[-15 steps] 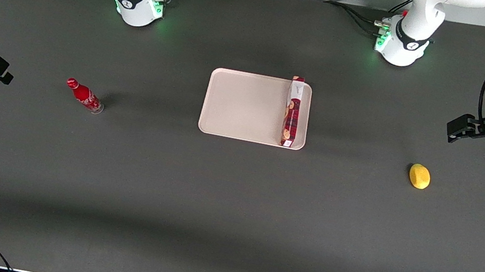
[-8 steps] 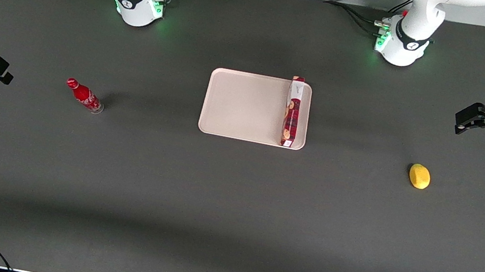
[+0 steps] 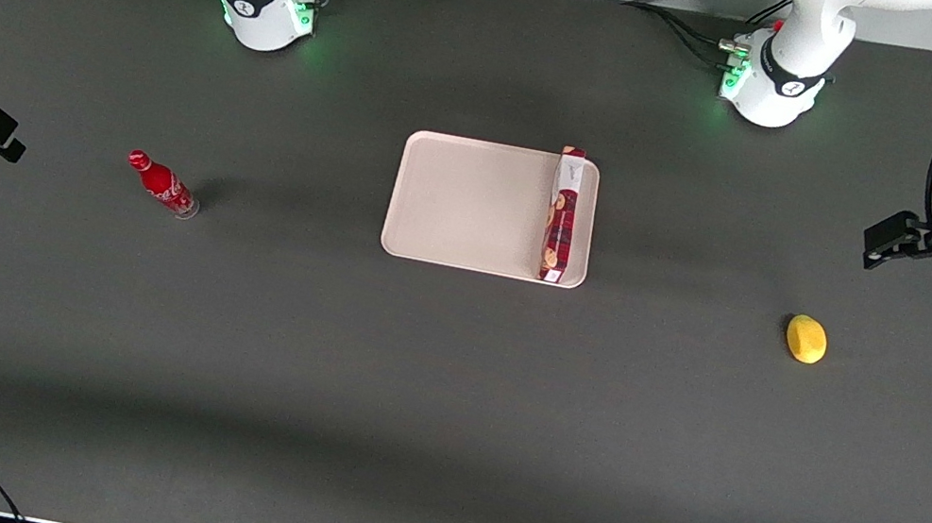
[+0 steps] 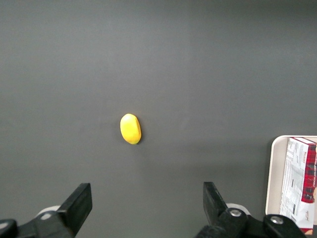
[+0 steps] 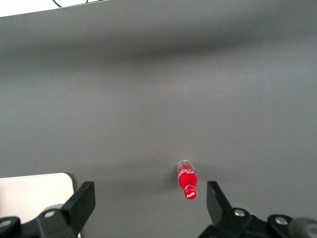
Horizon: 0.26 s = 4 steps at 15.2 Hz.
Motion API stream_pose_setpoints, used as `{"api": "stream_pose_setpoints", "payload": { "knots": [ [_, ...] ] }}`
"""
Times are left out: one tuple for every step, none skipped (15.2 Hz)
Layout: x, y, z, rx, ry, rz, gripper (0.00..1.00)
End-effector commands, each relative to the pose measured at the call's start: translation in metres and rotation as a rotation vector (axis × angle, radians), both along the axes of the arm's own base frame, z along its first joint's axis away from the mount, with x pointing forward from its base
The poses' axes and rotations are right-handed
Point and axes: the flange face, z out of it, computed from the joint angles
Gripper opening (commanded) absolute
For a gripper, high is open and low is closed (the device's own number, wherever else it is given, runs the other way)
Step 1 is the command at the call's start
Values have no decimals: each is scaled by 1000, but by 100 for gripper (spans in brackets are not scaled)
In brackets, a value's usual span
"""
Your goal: Place red cookie box on tray
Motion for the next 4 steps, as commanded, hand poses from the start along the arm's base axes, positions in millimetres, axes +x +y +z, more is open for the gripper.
{"api": "stream_pose_setpoints", "payload": {
  "knots": [
    [18,2,-5,-14,-5,-7,100],
    [19,5,-5,-14,-6,-7,100],
    [19,7,-4,-14,-8,-4,100],
    [19,6,-5,-14,-5,-5,100]
  ]
}}
